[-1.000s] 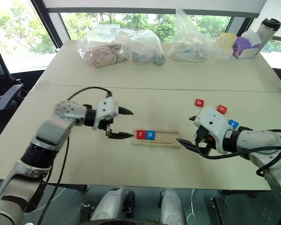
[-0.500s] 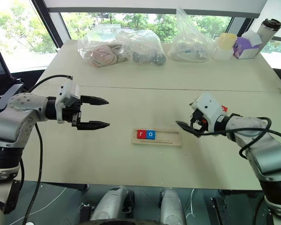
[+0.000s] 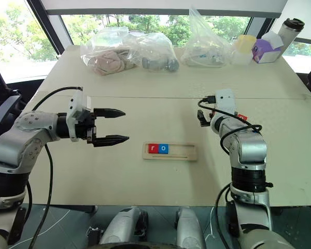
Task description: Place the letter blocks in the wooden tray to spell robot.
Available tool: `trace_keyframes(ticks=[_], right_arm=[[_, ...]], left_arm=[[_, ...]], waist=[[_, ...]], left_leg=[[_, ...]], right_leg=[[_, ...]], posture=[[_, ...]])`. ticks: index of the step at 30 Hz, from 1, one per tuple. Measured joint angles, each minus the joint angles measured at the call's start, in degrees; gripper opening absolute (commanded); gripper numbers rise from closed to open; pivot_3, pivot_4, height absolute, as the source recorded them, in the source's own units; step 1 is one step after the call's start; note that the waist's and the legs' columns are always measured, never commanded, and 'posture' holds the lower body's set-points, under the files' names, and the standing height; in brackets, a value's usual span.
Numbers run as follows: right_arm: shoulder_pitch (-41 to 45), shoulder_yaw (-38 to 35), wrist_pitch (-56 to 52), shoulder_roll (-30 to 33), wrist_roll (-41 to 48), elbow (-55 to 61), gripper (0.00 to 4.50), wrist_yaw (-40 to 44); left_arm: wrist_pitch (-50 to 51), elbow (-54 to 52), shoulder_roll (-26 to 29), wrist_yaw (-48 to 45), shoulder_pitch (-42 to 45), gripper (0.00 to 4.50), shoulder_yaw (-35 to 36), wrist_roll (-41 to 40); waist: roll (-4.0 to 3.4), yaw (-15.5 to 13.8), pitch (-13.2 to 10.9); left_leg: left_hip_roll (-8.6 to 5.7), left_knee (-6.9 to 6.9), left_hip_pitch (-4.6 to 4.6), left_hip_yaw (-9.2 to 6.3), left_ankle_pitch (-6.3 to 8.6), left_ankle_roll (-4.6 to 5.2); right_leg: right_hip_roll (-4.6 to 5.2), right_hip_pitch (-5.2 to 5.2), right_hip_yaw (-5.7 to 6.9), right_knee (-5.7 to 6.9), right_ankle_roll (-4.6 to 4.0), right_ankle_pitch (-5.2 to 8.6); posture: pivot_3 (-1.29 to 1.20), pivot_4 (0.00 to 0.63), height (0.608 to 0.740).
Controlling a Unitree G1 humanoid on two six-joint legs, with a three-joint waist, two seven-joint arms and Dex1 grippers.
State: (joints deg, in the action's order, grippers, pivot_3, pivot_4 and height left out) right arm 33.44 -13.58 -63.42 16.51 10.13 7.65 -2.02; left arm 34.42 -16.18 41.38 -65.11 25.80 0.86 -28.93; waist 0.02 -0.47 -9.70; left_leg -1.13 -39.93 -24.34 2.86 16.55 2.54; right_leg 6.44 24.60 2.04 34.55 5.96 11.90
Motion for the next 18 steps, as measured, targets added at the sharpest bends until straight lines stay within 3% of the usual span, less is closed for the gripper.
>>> trace_keyframes(ticks=[5, 18], right_arm=[[2.4, -4.0, 0.7, -2.6, -1.5, -5.5, 4.50, -5.0], [7.7, -5.5, 9.6, -5.1, -1.4, -19.9, 4.50, -6.0]], left_arm=[[0.0, -1.2, 0.2, 1.0, -0.9, 4.46, -0.2, 0.0], [2.0, -4.0, 2.9, 0.3, -1.4, 4.46, 0.3, -4.6]], waist=[[-0.02, 0.4, 0.0], [-0.09, 1.7, -0.1]], left_leg=[[0.00, 0.00, 0.04, 0.00, 0.01, 0.03], [0.09, 0.07, 0.41, -0.04, -0.10, -0.13]], right_leg=[[-0.02, 0.01, 0.00, 0.09, 0.02, -0.01], [-0.11, 0.00, -0.07, 0.65, 0.16, 0.08]], posture=[[0.00, 0.150, 0.740], [0.00, 0.150, 0.740]])
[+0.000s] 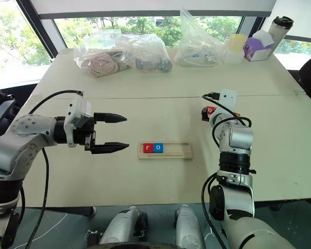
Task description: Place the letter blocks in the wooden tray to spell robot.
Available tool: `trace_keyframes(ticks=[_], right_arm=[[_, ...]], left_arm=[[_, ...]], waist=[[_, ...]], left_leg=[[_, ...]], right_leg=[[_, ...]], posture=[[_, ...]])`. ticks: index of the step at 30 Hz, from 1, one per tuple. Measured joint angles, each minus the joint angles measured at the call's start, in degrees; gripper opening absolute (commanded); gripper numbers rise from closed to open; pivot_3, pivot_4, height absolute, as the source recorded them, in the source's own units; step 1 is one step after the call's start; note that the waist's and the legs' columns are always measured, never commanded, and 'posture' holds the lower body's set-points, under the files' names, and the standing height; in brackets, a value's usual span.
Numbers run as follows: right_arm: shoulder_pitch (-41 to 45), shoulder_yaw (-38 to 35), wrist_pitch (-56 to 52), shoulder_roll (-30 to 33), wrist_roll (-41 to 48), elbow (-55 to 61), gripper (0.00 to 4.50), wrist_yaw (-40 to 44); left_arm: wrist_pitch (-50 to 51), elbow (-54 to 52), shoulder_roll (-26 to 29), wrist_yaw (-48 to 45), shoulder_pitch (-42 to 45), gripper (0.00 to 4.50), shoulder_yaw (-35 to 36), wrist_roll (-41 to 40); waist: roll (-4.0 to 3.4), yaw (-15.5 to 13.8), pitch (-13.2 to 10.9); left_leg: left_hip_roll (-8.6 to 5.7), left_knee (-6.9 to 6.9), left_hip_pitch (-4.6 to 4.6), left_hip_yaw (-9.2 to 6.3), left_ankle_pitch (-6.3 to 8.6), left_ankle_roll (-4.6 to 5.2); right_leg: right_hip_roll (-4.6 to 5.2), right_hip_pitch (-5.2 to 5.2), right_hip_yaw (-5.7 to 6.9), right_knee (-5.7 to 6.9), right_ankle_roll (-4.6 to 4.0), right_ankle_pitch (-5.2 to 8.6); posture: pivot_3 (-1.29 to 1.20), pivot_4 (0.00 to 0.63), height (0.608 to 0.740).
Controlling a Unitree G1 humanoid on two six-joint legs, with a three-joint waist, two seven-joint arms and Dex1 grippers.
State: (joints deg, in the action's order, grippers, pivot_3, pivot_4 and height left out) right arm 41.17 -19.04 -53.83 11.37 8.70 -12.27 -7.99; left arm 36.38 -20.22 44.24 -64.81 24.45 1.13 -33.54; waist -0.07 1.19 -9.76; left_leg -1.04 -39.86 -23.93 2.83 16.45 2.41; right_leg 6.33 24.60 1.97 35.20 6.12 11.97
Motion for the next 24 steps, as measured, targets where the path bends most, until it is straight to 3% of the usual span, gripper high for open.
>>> trace_keyframes(ticks=[15, 18, 21, 22, 24], right_arm=[[3.9, 3.8, 7.5, 1.2, -1.3, -12.7, 4.50, 2.7], [4.5, 4.1, 8.2, 1.4, -1.3, -14.0, 3.24, 2.8], [4.9, 4.1, 8.5, 1.7, -1.3, -14.8, 1.46, 2.8], [5.0, 4.1, 8.6, 1.8, -1.3, -15.0, 1.14, 2.8], [5.0, 4.1, 8.5, 2.0, -1.2, -15.1, 1.16, 2.8]], left_arm=[[0.2, -0.2, 1.3, 0.0, 0.1, 4.46, -0.3, -0.8], [0.0, -0.2, 1.3, 0.1, 0.1, 4.50, -0.3, -0.7], [-0.5, -0.2, 1.3, 0.4, 0.1, 4.50, -0.4, -0.6], [-0.7, -0.2, 1.3, 0.6, 0.1, 4.50, -0.5, -0.6], [-0.8, -0.2, 1.3, 0.9, 0.1, 4.50, -0.6, -0.2]], waist=[[-0.02, 0.1, 0.0], [-0.02, 0.1, 0.0], [-0.02, 0.0, 0.0], [-0.02, 0.0, 0.0], [-0.02, 0.0, 0.0]], left_leg=[[0.00, 0.05, 0.01, 0.01, 0.00, -0.01], [0.00, 0.05, 0.02, 0.02, -0.01, -0.01], [0.01, 0.06, 0.04, 0.01, -0.01, -0.01], [0.01, 0.06, 0.04, 0.01, -0.01, -0.01], [0.01, 0.06, 0.04, 0.01, -0.01, -0.01]], right_leg=[[-0.01, 0.00, -0.04, -0.03, -0.01, 0.00], [-0.01, 0.00, -0.05, -0.03, -0.02, 0.01], [-0.01, -0.01, -0.05, -0.03, -0.08, 0.04], [-0.01, -0.01, -0.05, -0.03, -0.08, 0.04], [-0.01, -0.01, -0.05, -0.03, -0.09, 0.05]], posture=[[0.00, 0.150, 0.740], [0.00, 0.150, 0.740], [0.00, 0.150, 0.740], [0.00, 0.150, 0.740], [0.00, 0.150, 0.740]])
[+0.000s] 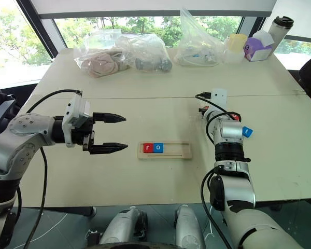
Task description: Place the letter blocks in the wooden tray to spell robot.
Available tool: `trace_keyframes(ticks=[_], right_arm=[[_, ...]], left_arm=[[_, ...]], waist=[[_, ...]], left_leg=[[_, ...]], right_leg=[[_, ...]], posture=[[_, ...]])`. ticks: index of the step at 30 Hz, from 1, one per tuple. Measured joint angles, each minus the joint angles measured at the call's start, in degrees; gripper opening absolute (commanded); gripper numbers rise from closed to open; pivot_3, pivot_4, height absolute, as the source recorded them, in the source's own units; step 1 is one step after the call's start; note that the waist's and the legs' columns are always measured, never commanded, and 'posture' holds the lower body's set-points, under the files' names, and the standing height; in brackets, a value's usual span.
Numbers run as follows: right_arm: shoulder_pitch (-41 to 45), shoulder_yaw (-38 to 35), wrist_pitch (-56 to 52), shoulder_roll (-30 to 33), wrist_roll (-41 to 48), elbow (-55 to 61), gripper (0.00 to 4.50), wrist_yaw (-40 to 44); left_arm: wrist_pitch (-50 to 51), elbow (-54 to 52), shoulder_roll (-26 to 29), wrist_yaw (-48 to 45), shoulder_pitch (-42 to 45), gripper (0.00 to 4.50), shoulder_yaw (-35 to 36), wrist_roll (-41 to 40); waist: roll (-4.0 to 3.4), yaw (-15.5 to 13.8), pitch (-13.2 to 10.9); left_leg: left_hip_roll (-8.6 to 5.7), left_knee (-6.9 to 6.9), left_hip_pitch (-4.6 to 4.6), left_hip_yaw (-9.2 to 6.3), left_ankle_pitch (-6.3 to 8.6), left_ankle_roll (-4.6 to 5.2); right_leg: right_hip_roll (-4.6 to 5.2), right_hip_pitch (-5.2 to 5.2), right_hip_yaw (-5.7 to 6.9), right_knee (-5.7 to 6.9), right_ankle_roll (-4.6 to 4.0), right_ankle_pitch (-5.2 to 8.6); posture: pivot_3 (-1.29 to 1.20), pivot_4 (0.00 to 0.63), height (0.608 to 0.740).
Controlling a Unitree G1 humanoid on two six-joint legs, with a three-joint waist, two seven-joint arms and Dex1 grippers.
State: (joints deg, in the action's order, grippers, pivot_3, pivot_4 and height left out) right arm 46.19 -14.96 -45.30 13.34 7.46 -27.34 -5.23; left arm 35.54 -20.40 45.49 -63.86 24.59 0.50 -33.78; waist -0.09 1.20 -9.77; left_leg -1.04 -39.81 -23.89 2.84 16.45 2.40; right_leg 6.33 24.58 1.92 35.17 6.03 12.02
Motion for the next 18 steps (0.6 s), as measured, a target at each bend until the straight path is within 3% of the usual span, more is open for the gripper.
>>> trace_keyframes(ticks=[5, 12, 18], right_arm=[[-1.8, 1.3, -4.1, 1.8, 0.2, 4.8, 1.16, 1.7], [-13.2, -0.2, -28.3, 8.1, 5.9, 40.6, 1.16, 8.1], [-23.1, -2.6, -45.7, 3.8, 7.8, 62.2, 1.16, 8.1]], left_arm=[[-0.1, 0.1, -0.7, 0.4, 0.4, 4.50, -1.3, 0.6], [-0.7, 1.3, -2.1, 0.3, 1.0, 4.50, -2.0, 0.7], [-1.6, 2.4, -3.7, -0.3, 0.7, 4.50, -4.2, 0.9]], waist=[[-0.01, -0.3, 0.0], [-0.10, -0.5, -0.1], [-0.10, -0.5, -0.1]], left_leg=[[-0.01, 0.02, -0.02, -0.02, 0.00, 0.00], [-0.03, 0.18, -0.07, -0.03, 0.01, 0.02], [-0.01, 0.26, 0.01, -0.04, 0.00, 0.00]], right_leg=[[0.00, 0.00, 0.00, -0.03, 0.00, 0.00], [0.08, 0.07, 0.01, -0.07, 0.21, 0.03], [0.06, 0.09, 0.01, -0.05, 0.04, 0.15]], posture=[[0.00, 0.150, 0.740], [0.00, 0.150, 0.740], [0.00, 0.150, 0.740]])
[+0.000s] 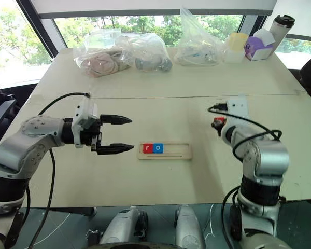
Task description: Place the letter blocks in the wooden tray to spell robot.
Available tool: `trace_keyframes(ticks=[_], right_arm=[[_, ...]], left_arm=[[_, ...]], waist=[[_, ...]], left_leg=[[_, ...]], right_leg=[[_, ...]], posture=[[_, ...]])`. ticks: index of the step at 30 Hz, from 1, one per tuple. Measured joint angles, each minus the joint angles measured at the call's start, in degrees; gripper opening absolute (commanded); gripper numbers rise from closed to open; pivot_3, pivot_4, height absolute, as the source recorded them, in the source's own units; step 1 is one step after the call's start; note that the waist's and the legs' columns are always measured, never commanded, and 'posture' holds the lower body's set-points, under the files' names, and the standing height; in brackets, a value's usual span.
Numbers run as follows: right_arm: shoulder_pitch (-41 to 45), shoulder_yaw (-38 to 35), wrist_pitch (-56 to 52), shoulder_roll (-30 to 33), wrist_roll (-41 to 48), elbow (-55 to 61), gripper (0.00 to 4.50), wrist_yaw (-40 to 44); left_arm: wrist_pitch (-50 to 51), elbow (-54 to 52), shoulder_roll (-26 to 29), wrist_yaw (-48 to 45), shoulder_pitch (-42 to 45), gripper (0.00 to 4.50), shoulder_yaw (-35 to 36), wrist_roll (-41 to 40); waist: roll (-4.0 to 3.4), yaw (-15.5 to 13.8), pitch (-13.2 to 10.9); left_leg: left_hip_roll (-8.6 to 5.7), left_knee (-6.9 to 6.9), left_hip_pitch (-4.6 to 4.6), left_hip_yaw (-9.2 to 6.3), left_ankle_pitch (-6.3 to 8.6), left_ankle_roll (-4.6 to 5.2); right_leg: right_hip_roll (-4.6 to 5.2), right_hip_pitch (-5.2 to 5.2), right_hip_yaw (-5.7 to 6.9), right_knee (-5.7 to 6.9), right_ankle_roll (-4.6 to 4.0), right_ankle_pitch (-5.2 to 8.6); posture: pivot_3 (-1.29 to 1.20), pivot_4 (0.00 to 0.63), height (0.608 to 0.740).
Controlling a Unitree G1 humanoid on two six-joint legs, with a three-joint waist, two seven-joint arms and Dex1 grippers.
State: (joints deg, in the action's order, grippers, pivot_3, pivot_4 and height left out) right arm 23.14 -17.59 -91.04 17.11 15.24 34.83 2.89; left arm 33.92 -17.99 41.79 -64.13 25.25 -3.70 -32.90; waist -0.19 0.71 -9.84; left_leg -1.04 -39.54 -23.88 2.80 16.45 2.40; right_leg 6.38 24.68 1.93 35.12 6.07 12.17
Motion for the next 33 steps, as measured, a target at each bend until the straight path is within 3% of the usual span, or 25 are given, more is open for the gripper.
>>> trace_keyframes(ticks=[7, 25, 26, 30, 31, 33], right_arm=[[-6.8, -0.6, -1.0, -4.5, 1.2, 10.7, 1.16, -2.7], [-15.7, -0.5, -1.0, -9.1, 2.0, 15.6, 1.16, -8.1], [-15.7, -0.4, -1.0, -9.2, 2.0, 15.7, 2.19, -8.1], [-15.3, -0.5, -1.0, -8.7, 2.4, 15.6, 4.15, -8.0], [-15.1, -0.5, -1.0, -8.3, 2.6, 15.6, 4.45, -7.9], [-14.6, -0.5, -1.0, -7.3, 3.3, 15.6, 4.45, -7.3]], left_arm=[[-2.1, 2.6, -0.6, -1.2, 0.8, 4.50, -1.1, 1.6], [-2.8, 3.4, -1.4, -1.7, 2.0, 4.50, -2.1, 2.4], [-2.9, 3.4, -1.4, -1.7, 2.0, 4.50, -2.1, 2.4], [-3.1, 3.4, -1.4, -1.7, 2.0, 4.50, -2.2, 2.5], [-3.1, 3.4, -1.4, -1.7, 2.0, 4.50, -2.2, 2.5], [-3.2, 3.4, -1.4, -1.7, 2.0, 4.50, -2.2, 2.5]], waist=[[0.01, 0.0, 0.0], [0.01, 0.0, 0.0], [0.01, 0.0, 0.0], [0.02, 0.0, 0.0], [0.02, 0.0, 0.0], [0.02, 0.0, 0.0]], left_leg=[[-0.03, 0.00, 0.00, 0.05, 0.00, 0.00], [-0.04, 0.11, -0.01, 0.03, 0.00, -0.01], [-0.04, 0.12, -0.01, 0.03, 0.00, -0.01], [-0.04, 0.13, -0.01, 0.03, 0.00, -0.01], [-0.04, 0.13, -0.01, 0.03, 0.00, -0.01], [-0.04, 0.13, -0.01, 0.02, 0.00, -0.01]], right_leg=[[0.05, 0.00, -0.02, -0.08, -0.01, 0.03], [0.05, 0.06, -0.02, -0.09, 0.03, 0.06], [0.05, 0.06, -0.02, -0.09, 0.03, 0.06], [0.05, 0.07, -0.02, -0.09, 0.03, 0.07], [0.05, 0.07, -0.02, -0.10, 0.03, 0.07], [0.05, 0.06, -0.02, -0.11, 0.02, 0.07]], posture=[[0.00, 0.150, 0.740], [0.00, 0.150, 0.740], [0.00, 0.150, 0.740], [0.00, 0.150, 0.740], [0.00, 0.150, 0.740], [0.00, 0.150, 0.740]])
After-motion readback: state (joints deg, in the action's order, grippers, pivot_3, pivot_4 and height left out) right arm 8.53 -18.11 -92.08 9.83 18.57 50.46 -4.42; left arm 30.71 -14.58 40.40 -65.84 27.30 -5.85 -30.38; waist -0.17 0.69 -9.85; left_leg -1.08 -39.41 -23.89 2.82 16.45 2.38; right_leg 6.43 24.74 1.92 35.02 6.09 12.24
